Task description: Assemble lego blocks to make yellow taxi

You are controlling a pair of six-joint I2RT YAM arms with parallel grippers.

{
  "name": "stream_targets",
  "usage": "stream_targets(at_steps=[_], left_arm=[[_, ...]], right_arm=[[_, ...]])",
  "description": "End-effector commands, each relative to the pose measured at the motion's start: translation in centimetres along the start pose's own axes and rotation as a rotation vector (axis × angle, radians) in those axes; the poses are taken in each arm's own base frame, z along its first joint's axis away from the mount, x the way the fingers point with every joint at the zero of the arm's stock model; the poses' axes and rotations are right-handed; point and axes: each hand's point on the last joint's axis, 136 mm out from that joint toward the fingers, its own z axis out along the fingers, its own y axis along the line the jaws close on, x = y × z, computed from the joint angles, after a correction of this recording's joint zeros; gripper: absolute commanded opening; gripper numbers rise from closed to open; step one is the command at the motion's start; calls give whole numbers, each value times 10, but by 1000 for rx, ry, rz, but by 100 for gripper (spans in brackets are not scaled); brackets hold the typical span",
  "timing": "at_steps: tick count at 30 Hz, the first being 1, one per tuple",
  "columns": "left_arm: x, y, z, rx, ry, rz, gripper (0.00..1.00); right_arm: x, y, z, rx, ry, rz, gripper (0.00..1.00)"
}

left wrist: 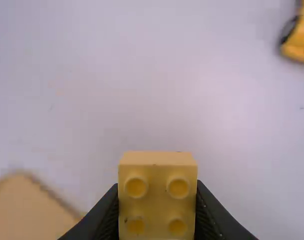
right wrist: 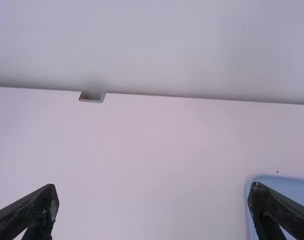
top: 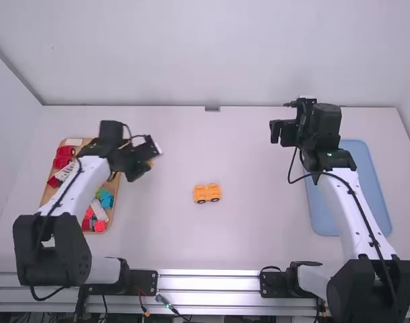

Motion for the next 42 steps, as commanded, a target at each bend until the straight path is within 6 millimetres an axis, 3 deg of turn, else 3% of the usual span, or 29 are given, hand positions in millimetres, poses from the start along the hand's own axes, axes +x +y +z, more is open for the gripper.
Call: stream_targets(at_steps=[1, 4, 6, 12, 23, 35, 39, 40, 42], left_arm=[[-8, -24, 23, 53, 66, 189, 2], [-23, -50, 40, 126, 59, 321, 2], [-29, -66, 52, 177, 59, 376, 2], [-23, -78, 75, 263, 101, 379, 2], [-17, -106, 90, 386, 43, 400, 2], [3, -119, 106, 365, 49, 355, 2], [5, -121, 109, 357, 45, 355, 13], [6, -118, 110, 349, 43, 351, 28], [6, -119, 110, 350, 44, 353, 40]], right_arm=[[7, 2, 2, -10, 22, -23, 99], [13, 4, 2, -21, 43, -92, 99], [17, 16, 1, -96, 53, -167, 99], [16, 37, -2, -220, 30, -230, 99], [15, 38, -2, -221, 25, -231, 99], [15, 37, -2, -221, 26, -226, 99], [15, 38, -3, -226, 26, -227, 99], [15, 38, -3, -225, 26, -227, 99], [15, 39, -3, -227, 26, -228, 99]])
